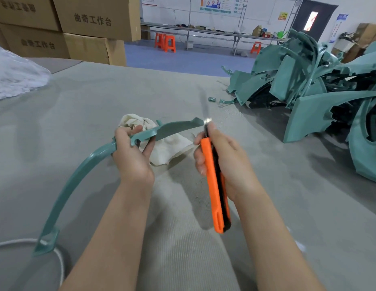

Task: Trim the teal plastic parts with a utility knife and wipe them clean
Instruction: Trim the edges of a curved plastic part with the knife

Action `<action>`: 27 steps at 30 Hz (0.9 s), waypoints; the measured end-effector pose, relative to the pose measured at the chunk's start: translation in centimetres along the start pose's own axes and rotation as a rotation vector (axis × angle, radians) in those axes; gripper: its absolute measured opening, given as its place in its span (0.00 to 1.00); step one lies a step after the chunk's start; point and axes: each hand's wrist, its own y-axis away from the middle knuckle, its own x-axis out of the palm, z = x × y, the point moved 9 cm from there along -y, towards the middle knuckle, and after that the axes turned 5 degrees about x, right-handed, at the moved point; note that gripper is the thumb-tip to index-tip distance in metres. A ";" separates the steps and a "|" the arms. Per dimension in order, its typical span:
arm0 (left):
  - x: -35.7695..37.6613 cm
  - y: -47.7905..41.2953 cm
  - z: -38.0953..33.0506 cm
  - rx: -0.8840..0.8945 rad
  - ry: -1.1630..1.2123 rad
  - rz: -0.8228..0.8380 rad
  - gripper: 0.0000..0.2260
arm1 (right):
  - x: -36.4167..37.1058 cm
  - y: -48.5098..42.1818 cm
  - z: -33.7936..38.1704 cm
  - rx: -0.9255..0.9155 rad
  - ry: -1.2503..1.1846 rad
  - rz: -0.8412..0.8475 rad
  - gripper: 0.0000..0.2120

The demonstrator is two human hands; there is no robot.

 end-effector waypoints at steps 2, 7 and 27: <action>0.1 0.2 0.1 -0.017 0.009 0.004 0.09 | -2.2 0.0 1.0 -0.100 0.096 -0.200 0.15; 0.3 0.3 0.2 -0.026 0.002 -0.005 0.08 | -4.1 0.4 1.9 -0.211 0.227 -0.413 0.10; -0.1 0.4 -0.7 0.052 -0.032 -0.088 0.04 | 0.4 0.6 1.4 -0.368 0.769 -0.311 0.21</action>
